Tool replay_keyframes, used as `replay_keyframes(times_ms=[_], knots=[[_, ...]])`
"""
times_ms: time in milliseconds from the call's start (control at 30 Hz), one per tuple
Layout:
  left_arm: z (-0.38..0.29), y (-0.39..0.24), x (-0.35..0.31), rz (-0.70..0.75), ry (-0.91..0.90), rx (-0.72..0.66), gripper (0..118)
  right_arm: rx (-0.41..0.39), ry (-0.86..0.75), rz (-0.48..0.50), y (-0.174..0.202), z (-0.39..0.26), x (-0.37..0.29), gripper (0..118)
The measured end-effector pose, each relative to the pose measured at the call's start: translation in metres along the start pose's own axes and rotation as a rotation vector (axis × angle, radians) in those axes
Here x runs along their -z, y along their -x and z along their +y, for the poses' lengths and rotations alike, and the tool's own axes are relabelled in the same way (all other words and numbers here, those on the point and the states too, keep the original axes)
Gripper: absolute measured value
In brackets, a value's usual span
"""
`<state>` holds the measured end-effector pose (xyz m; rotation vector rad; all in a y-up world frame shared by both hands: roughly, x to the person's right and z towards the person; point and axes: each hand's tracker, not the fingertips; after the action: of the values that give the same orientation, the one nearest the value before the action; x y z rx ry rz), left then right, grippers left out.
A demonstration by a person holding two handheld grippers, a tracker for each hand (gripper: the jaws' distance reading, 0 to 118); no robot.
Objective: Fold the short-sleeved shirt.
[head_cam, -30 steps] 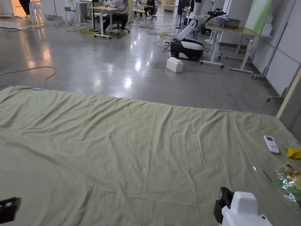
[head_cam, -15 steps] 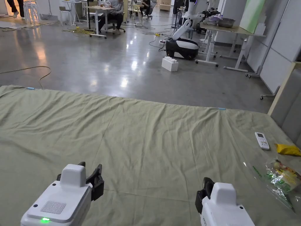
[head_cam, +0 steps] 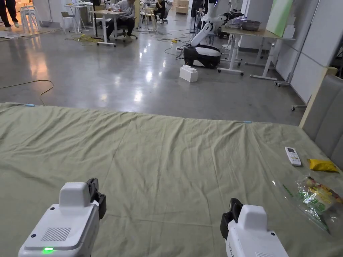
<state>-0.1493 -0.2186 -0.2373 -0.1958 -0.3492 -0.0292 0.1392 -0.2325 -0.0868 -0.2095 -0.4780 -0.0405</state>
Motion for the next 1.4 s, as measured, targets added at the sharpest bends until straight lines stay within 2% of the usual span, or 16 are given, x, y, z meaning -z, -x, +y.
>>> replay_keyframes(times_ms=[867, 900, 933, 967, 1000, 1033, 1133, 1233, 1400], knots=[[-0.009, -0.01, -0.013, -0.063, -0.013, 0.032, 2, -0.008, -0.014, 0.016, 0.001, -0.002, -0.007, 2], [-0.008, -0.01, -0.013, -0.056, -0.016, 0.039, 8, -0.017, -0.01, 0.012, 0.001, -0.002, -0.007, 13], [-0.008, -0.012, -0.013, -0.043, -0.018, 0.051, 20, -0.02, -0.008, 0.01, 0.001, -0.003, -0.007, 29], [-0.008, -0.013, -0.013, -0.032, -0.016, 0.06, 37, -0.023, -0.003, 0.01, 0.0, -0.004, -0.007, 48], [-0.008, -0.013, -0.013, -0.028, -0.011, 0.058, 63, -0.023, 0.001, 0.015, 0.0, -0.004, -0.007, 65], [-0.007, -0.012, -0.013, -0.023, -0.002, 0.054, 74, -0.022, 0.002, 0.015, 0.0, -0.005, -0.007, 70], [-0.006, -0.011, -0.016, -0.028, -0.011, 0.032, 75, -0.01, 0.005, 0.004, -0.001, -0.005, -0.008, 74], [-0.004, -0.013, -0.016, -0.015, -0.01, 0.04, 75, -0.001, 0.005, -0.014, -0.002, -0.004, -0.009, 91], [-0.004, -0.015, -0.016, -0.017, -0.021, 0.052, 79, 0.028, -0.009, -0.014, -0.003, -0.001, -0.009, 96]])
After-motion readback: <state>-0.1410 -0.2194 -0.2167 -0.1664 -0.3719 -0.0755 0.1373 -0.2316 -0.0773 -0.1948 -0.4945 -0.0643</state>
